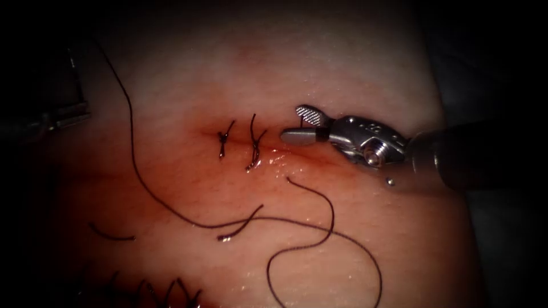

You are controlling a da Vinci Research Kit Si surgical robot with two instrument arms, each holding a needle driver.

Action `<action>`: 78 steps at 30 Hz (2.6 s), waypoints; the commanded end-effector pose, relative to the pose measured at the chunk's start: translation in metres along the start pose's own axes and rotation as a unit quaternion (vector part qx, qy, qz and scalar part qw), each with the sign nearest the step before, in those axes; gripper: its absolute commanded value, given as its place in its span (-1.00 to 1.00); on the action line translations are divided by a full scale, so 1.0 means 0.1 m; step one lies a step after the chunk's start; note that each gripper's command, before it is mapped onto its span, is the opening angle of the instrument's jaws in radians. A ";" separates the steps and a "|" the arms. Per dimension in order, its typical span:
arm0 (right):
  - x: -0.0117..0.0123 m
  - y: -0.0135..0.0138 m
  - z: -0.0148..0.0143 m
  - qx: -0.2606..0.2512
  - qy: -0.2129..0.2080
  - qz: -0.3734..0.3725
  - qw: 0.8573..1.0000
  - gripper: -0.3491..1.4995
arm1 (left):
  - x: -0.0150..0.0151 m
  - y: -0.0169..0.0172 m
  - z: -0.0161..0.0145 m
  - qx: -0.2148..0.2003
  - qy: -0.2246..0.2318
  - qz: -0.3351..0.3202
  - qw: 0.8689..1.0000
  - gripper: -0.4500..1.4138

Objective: Wound Closure
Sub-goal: Use the right driver to adjust the suture tail.

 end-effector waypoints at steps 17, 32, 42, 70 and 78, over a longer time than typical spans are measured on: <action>0.014 0.001 0.004 -0.010 -0.005 0.089 0.996 -1.00 | 0.001 0.003 0.008 -0.002 0.000 0.002 1.000 -1.00; 0.056 -0.004 -0.008 -0.009 0.001 0.110 0.994 -1.00 | 0.003 0.005 0.010 -0.004 0.000 0.003 1.000 -1.00; 0.066 -0.008 -0.011 -0.007 0.004 0.116 0.993 -1.00 | 0.004 0.006 0.011 -0.006 0.000 0.004 1.000 -1.00; 0.087 -0.017 -0.020 -0.002 0.010 0.125 0.992 -1.00 | 0.006 0.011 0.022 -0.013 -0.001 0.008 1.000 -1.00; 0.092 -0.019 -0.021 -0.001 0.013 0.127 0.992 -1.00 | 0.005 0.013 0.028 -0.017 -0.001 0.011 1.000 -1.00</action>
